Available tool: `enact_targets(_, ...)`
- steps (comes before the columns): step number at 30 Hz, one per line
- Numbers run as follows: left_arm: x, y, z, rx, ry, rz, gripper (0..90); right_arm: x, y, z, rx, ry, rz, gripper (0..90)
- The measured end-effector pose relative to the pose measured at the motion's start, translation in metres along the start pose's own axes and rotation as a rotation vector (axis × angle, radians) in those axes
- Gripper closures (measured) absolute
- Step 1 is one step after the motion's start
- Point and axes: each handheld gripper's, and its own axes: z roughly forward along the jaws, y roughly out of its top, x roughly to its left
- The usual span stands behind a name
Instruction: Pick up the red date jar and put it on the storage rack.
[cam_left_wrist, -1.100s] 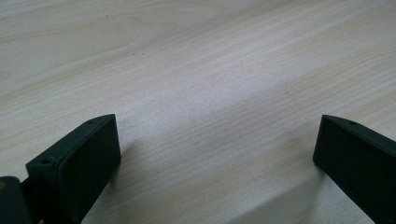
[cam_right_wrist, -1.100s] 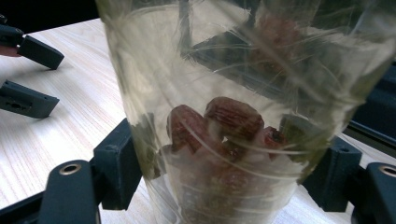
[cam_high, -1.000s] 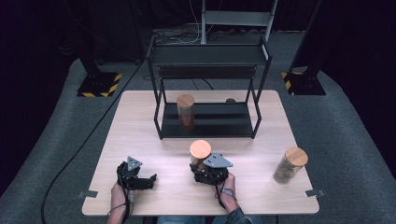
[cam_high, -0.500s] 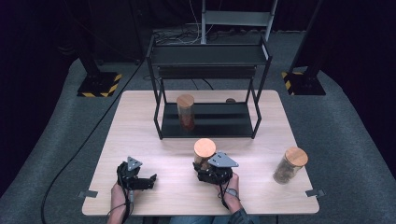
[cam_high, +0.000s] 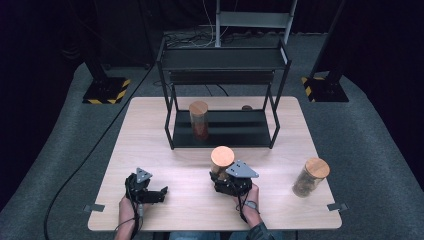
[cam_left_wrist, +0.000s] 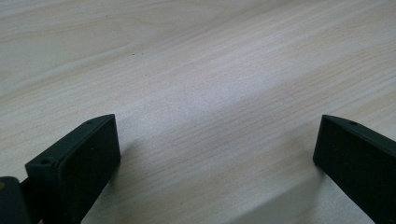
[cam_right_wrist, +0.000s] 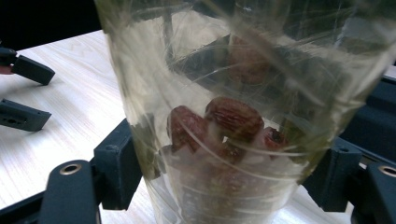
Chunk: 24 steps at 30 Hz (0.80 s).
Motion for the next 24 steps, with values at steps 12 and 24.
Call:
enact_targets(12, 0.000, 0.000, 0.000, 0.000, 0.000, 0.000, 0.0, -0.005, 0.004, -0.002, -0.001, -0.013, -0.001, 24.3)
enact_targets(24, 0.000, 0.000, 0.000, 0.000, 0.000, 0.000, 0.0, -0.012, 0.006, -0.001, 0.002, -0.025, 0.009, 24.3)
